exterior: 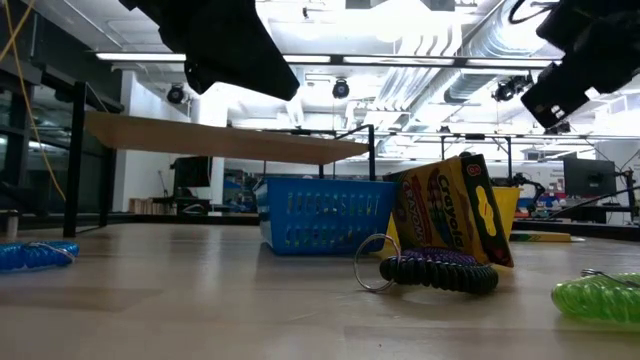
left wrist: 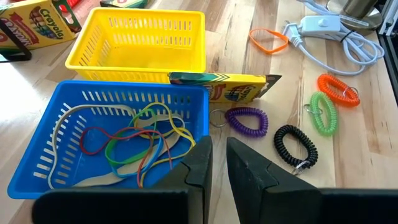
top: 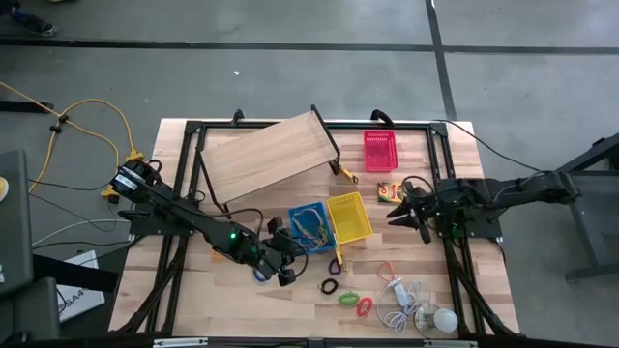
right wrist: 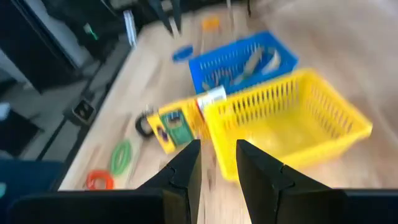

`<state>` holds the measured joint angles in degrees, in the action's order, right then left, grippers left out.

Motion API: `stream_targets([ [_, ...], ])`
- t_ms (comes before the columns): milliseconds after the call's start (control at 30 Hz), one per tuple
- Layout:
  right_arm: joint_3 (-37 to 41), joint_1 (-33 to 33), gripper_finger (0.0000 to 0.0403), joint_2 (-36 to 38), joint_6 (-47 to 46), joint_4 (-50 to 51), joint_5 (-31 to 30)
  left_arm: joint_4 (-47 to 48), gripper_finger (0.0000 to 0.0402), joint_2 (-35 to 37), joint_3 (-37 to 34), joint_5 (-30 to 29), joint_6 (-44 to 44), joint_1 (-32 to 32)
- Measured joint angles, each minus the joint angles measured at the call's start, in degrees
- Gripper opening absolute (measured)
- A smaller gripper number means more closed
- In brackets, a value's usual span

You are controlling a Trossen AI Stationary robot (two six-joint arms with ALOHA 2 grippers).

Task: Pick & Place Office Desk Supplies
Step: Put the orange rubber band into the blue bin

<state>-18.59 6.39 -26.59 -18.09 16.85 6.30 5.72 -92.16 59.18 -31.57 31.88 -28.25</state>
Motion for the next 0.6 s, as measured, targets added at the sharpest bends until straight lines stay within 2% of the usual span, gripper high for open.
stream_targets([
  [333, -1.73, 5.40, 0.0089, -14.92, -13.55, 2.32, 4.79, -0.20, 0.0045, 0.00, 0.00, 0.00, 0.00, 0.00],
  [600, -1.75, 11.64, 0.0089, -19.45, -21.28, -1.83, 4.53, -0.24, 0.0045, 0.00, 0.00, 0.00, 0.00, 0.00],
])
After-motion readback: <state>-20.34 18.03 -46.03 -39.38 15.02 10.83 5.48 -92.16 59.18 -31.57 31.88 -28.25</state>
